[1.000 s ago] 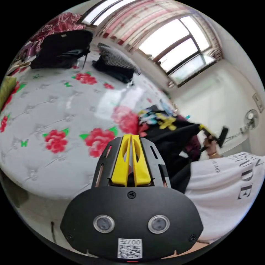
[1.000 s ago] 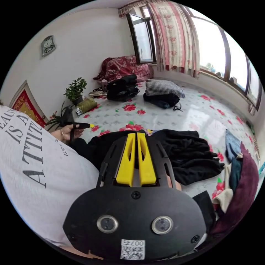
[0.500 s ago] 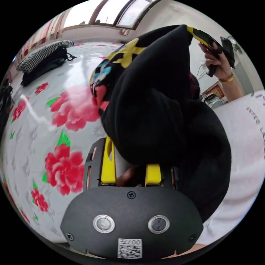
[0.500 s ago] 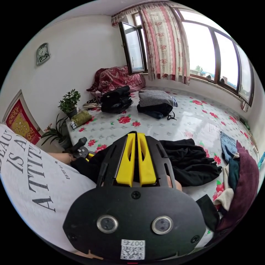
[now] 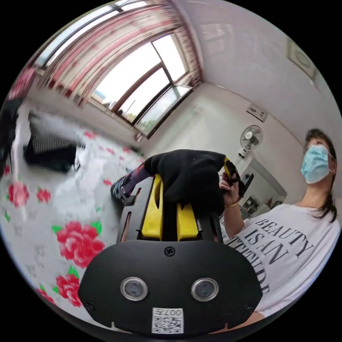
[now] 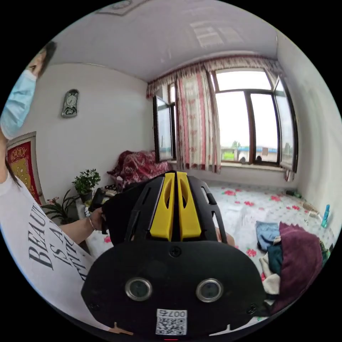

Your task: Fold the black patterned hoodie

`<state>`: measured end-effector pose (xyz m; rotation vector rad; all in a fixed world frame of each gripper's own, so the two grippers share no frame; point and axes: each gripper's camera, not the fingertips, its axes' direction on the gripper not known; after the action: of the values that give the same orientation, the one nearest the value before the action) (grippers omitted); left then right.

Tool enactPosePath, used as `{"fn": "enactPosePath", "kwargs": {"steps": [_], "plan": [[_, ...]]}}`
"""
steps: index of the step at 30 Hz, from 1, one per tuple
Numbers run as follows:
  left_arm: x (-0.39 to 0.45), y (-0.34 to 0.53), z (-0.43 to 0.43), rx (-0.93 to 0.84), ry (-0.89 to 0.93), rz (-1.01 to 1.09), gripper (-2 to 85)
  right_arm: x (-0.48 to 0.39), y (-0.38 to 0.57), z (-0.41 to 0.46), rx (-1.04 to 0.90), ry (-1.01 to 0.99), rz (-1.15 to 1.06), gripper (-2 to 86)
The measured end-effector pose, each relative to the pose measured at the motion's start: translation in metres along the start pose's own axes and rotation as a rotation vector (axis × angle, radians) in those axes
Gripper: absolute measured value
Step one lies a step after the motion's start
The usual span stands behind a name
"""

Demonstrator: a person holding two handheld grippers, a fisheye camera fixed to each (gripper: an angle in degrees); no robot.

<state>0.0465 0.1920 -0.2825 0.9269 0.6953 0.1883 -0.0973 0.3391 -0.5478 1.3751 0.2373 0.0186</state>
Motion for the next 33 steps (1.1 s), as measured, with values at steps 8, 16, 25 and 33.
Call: {"fn": "enactPosePath", "kwargs": {"steps": [8,16,25,33], "plan": [[0.244,-0.073,-0.053,0.210,-0.249,0.639,4.9,-0.019,-0.069,-0.133,0.428,0.059,-0.158,-0.2],[0.154,-0.159,0.014,0.073,-0.610,0.398,5.5,0.030,-0.118,0.031,0.138,0.137,-0.213,0.2],[-0.129,0.014,-0.005,-0.214,-1.070,-0.369,5.1,0.200,0.214,0.226,-0.588,0.053,0.307,4.0],[-0.159,0.159,0.026,-0.559,-0.996,-0.487,9.9,0.216,0.452,0.228,-1.026,0.134,0.416,6.4]]}}
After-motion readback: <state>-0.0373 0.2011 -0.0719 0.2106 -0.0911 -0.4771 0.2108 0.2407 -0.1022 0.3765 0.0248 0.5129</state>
